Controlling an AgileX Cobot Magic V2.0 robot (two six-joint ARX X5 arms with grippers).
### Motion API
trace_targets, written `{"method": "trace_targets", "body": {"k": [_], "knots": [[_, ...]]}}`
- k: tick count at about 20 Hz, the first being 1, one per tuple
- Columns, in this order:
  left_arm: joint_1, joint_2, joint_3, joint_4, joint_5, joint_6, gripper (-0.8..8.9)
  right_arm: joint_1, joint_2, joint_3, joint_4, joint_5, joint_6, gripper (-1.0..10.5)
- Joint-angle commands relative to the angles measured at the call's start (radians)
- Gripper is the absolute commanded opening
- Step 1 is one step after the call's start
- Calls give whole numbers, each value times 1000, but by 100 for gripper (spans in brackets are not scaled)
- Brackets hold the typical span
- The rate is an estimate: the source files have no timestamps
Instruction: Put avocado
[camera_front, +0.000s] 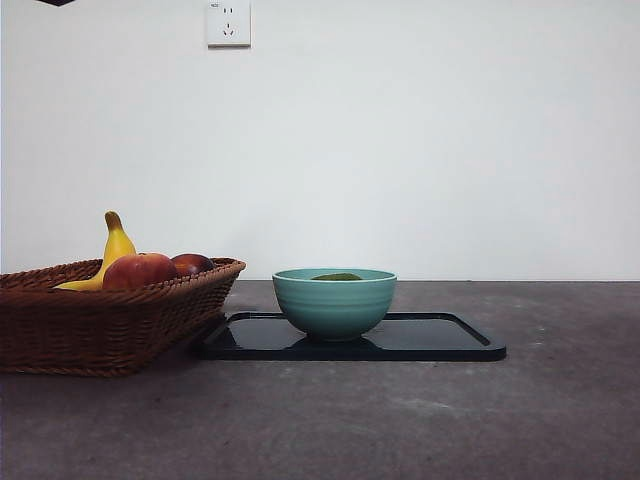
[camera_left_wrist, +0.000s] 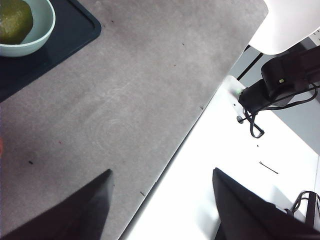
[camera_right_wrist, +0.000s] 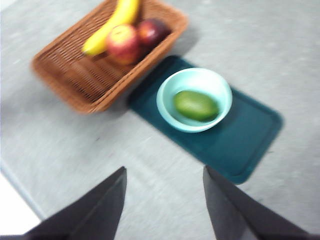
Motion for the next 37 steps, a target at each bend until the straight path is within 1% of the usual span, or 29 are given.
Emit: {"method": "trace_targets", "body": {"k": [1,2,4,6,14,15,16,17,18,22,32,35,37], "knots": [[-6,5,7,8,5,12,310,41,-89,-114,54,-4,28,246],[-6,6,7,8,5,12,310,60,-131,-171,71,-16,45,246],[-6,6,7,8,5,12,310,92,-203,-272,98,-76,65,246],[-5,6,7,8,5,11,310,112,-249,-336,102,-89,75,245],[-6,5,7,8,5,11,299,119,-270,-352,110,-89,75,244],[-6,5,7,8,5,12,240,119,-270,-353,110,-89,75,216],[-6,6,7,8,5,11,144,119,-270,-353,109,-89,75,127],[-6,6,7,8,5,12,36,119,-270,-353,109,-89,75,3],[-6,5,7,8,5,12,9,119,-270,-353,109,-89,75,8],[-6,5,7,7,5,11,9,119,-270,-352,111,-76,75,8],[-6,5,7,7,5,12,8,119,-270,-352,111,-77,74,8],[-1,-9,8,57,1,16,9,119,-270,-352,111,-77,74,8],[31,-51,2,152,-18,98,9,119,-270,-352,111,-77,74,8]]}}
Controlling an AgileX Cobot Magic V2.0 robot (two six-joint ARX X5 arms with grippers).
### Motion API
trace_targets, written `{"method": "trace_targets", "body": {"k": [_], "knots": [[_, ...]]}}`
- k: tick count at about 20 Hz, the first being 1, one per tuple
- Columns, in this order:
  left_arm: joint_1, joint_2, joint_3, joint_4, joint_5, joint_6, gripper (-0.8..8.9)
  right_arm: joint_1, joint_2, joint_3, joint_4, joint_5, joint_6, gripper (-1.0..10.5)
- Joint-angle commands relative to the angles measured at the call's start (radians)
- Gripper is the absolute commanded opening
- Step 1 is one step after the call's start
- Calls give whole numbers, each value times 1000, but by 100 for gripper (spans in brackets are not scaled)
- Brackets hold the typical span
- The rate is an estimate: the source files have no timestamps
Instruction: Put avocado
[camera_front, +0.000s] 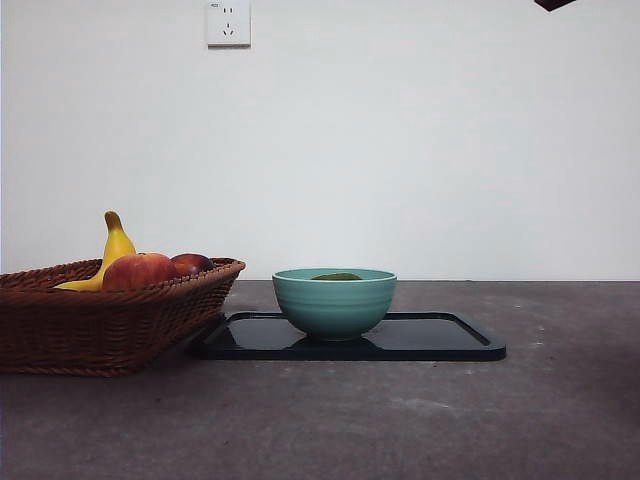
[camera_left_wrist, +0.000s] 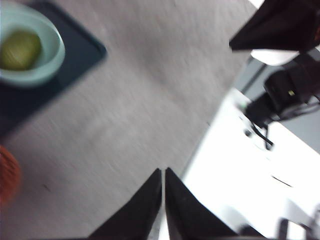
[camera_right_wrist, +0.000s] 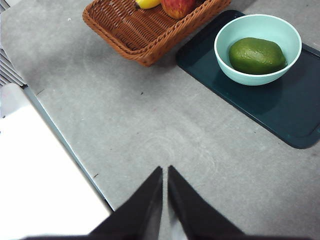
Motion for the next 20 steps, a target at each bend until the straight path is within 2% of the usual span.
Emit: {"method": "trace_targets", "body": {"k": [1,3,6,8,12,15,20], "knots": [[53,-66,-6,180,-34,93,9,10,6,11,10,1,10,8],[143,-143,-50,388,-79,93,8,10,6,11,10,1,10,8],[295,-296,-208,677,-222,92,8,10,6,11,10,0,10,8],[362,-397,-333,776,-312,86,8,10,6,11,10,1,10,8],[408,-576,-589,871,-451,74,8,10,6,11,10,1,10,8],[418,-684,-767,933,-526,21,8,10,6,11,10,1,10,8],[420,-805,-941,943,-549,-14,8,10,6,11,10,1,10,8]]}}
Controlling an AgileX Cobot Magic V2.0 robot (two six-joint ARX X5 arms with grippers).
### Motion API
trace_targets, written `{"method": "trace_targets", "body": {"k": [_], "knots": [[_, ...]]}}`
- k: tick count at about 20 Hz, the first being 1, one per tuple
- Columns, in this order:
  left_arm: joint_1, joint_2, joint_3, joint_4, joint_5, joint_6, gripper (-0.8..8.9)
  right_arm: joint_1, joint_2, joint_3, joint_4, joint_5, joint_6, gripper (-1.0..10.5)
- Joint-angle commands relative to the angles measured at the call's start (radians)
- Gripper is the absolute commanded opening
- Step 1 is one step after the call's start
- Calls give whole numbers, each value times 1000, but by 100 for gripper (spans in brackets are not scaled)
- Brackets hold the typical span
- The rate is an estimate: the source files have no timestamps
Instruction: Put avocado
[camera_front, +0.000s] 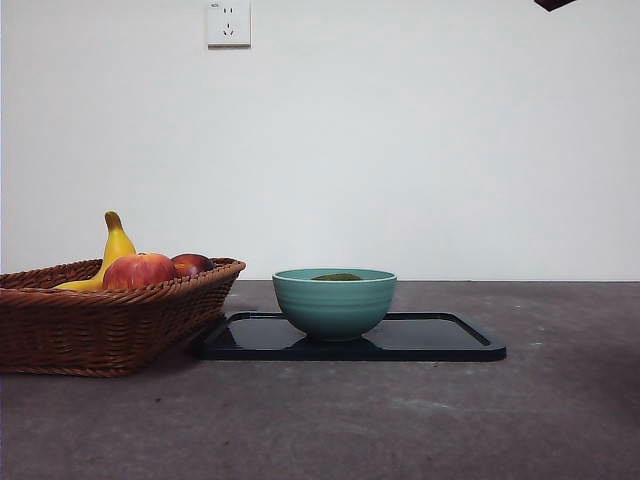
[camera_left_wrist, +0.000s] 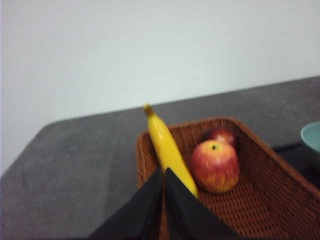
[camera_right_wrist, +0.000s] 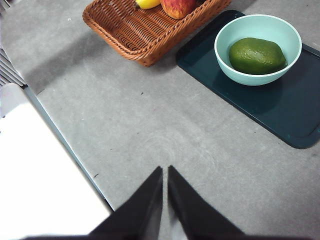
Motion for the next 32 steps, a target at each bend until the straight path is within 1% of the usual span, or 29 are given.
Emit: {"method": "trace_targets", "body": {"k": [1,4,8,12,15,29,32], "knots": [[3,-37,-38,19,-4,-18,8,10,6,11,10,1,10,8],[3,-71,-76,4,-5,-23,8,10,6,11,10,1,10,8],[3,-97,-99,-64,-6,-23,8,10,6,11,10,1,10,8],[3,-97,-98,-178,-6,-24,8,10,6,11,10,1,10,8],[3,-97,-98,-179,-6,-55,8,10,6,11,10,0,10,8],[3,-97,-98,-179,-6,-54,8,9,6,11,17,2,10,8],[3,-97,-98,-179,-6,-54,8,-42,-24,11,50,-13,10,8]]}}
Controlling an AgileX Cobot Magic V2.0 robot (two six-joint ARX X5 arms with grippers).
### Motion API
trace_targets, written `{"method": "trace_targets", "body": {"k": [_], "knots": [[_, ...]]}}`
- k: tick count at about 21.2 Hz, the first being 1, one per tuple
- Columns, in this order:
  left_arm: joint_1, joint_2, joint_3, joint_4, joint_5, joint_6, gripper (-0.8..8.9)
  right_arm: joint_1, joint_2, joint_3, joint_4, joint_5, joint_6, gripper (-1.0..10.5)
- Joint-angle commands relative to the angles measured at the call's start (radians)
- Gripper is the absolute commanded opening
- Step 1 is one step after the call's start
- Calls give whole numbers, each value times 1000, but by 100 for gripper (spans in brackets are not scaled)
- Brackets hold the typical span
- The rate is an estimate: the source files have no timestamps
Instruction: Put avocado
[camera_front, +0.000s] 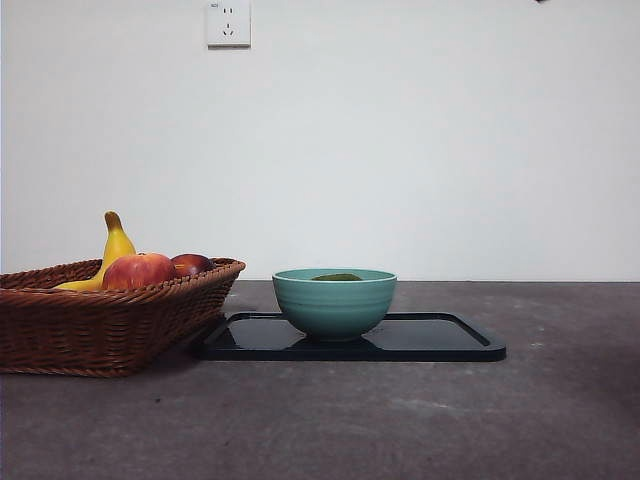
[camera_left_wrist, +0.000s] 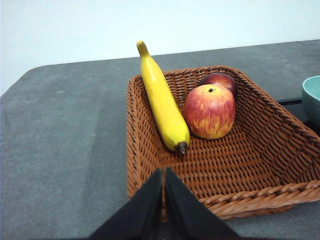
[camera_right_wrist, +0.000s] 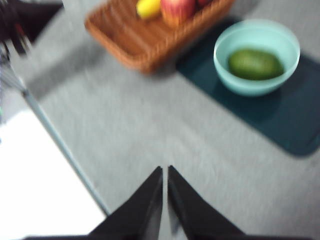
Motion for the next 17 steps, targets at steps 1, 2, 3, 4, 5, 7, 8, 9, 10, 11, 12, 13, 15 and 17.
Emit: {"method": "trace_targets", "body": {"k": [1,2,3,4,5,7,8,9,10,11,12,13,15,17], "knots": [[3,-2,-21,-8,-2,-6,8,-51,-27,11,16,-20,4,8],[3,-2,-21,-8,-2,-6,8,-112,-53,11,18,-21,4,8],[3,-2,-21,-8,-2,-6,8,-168,-76,10,26,-20,4,8],[3,-2,-21,-8,-2,-6,8,-246,-108,3,50,-17,-12,8],[3,-2,-21,-8,-2,-6,8,-317,-142,-16,95,-17,-38,8],[3,-2,-21,-8,-2,-6,8,-457,-222,-89,227,-18,-79,8],[3,-2,-21,-8,-2,-6,8,-529,-269,-144,302,-18,-98,8],[3,-2,-21,-8,-2,-6,8,-582,-311,-196,358,-18,-112,8],[3,-2,-21,-8,-2,-6,8,-634,-361,-267,422,-16,-130,8],[3,-2,-21,-8,-2,-6,8,-669,-401,-330,475,-10,-141,8],[3,-2,-21,-8,-2,-6,8,-702,-449,-409,541,8,-151,8],[3,-2,-21,-8,-2,-6,8,-726,-492,-488,607,26,-151,8],[3,-2,-21,-8,-2,-6,8,-753,-551,-594,690,43,-151,8],[3,-2,-21,-8,-2,-6,8,-771,-593,-673,745,44,-151,8]]}}
